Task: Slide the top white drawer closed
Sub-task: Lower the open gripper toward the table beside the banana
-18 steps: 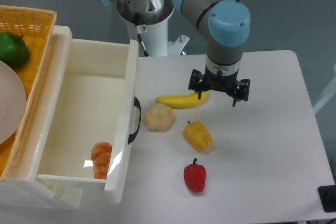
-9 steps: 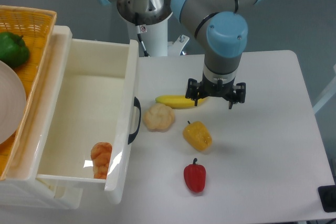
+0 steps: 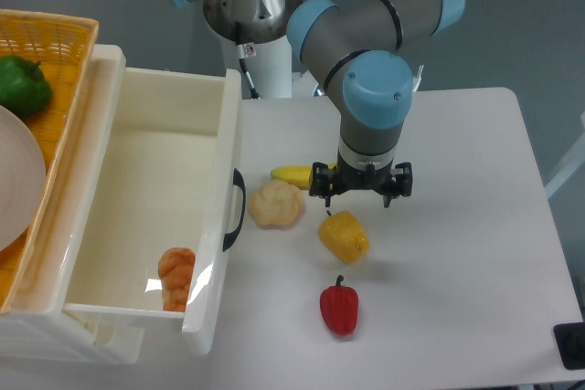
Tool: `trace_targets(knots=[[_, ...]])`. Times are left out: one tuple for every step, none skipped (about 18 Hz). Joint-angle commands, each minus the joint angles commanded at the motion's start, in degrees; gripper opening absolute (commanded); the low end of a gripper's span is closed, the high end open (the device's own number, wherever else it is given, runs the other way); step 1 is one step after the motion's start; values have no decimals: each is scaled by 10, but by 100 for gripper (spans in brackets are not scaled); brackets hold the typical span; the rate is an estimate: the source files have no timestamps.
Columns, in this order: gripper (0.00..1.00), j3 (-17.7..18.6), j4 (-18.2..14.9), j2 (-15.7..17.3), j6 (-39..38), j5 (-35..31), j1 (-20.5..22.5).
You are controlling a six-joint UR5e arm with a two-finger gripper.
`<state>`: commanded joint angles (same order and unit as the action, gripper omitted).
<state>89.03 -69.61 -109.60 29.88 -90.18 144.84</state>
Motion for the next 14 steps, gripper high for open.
trace_targets(knots=[[100, 0, 0, -2, 0, 3, 0], [100, -1, 0, -4, 0, 11, 0], [100, -3, 0, -4, -1, 18, 0], [100, -4, 0, -5, -1, 23, 0], [100, -4, 0, -5, -1, 24, 0], [100, -4, 0, -5, -1, 24, 0], [100, -4, 0, -5, -1, 25, 0], [100, -4, 0, -5, -1, 25, 0], [100, -4, 0, -6, -1, 25, -2], [100, -4, -1, -9, -2, 27, -5], [100, -4, -1, -10, -8, 32, -5], [100, -3, -1, -11, -16, 37, -6], [100, -3, -1, -12, -22, 38, -7], [100, -4, -1, -13, -22, 38, -8]])
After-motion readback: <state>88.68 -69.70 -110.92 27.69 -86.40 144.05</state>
